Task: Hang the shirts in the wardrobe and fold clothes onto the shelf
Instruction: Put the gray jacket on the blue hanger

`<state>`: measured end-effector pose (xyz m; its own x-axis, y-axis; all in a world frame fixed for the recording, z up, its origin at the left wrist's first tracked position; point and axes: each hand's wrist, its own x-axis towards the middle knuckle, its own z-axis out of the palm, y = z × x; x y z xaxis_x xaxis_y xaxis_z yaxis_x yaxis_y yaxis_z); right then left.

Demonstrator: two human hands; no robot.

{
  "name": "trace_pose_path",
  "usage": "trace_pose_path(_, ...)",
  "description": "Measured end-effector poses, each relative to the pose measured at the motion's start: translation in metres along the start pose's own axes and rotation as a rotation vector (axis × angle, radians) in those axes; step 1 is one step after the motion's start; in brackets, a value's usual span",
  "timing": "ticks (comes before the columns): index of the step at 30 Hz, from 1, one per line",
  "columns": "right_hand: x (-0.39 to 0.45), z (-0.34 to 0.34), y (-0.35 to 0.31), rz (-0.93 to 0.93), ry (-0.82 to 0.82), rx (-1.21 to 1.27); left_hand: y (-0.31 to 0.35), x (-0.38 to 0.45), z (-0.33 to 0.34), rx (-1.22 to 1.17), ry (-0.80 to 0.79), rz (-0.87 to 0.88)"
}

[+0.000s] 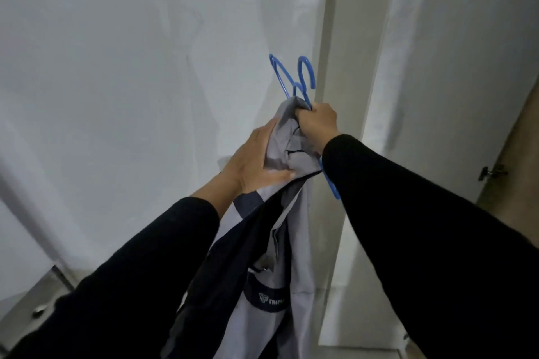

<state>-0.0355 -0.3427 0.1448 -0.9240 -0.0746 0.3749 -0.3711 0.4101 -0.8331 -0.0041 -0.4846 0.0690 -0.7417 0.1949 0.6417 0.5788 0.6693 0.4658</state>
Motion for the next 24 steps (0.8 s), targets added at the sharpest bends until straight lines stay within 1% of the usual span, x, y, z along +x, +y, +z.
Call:
trace_pose_path(1,-0.002,0.001,0.001,0.005,-0.007,0.021,0.009,0.0,0.002,-0.024,0.01,0.019)
trace_pose_path(3,-0.005,0.005,0.003,0.014,-0.017,0.078,0.02,0.0,0.004,0.042,0.08,-0.009)
trace_pose_path(5,-0.007,0.002,0.008,-0.001,-0.021,0.078,0.024,0.001,-0.002,0.162,0.175,-0.069)
trace_pose_path(8,-0.007,-0.008,0.021,-0.03,-0.014,0.073,0.022,0.017,-0.022,0.18,0.276,-0.194)
trace_pose_path(9,-0.009,-0.012,0.024,-0.034,0.005,0.084,0.024,0.025,-0.029,0.19,0.276,-0.253)
trace_pose_path(13,-0.013,-0.035,0.04,-0.051,0.113,0.084,0.028,0.055,-0.042,0.323,0.165,-0.46)
trace_pose_path(16,-0.015,-0.049,0.051,0.002,0.131,0.11,0.035,0.068,-0.045,0.358,0.102,-0.633)
trace_pose_path(19,-0.018,-0.061,0.06,0.06,0.152,0.145,0.039,0.079,-0.046,0.204,0.089,-0.831)
trace_pose_path(24,-0.03,-0.078,0.077,0.139,0.154,0.143,0.027,0.084,-0.04,0.115,0.019,-0.92)
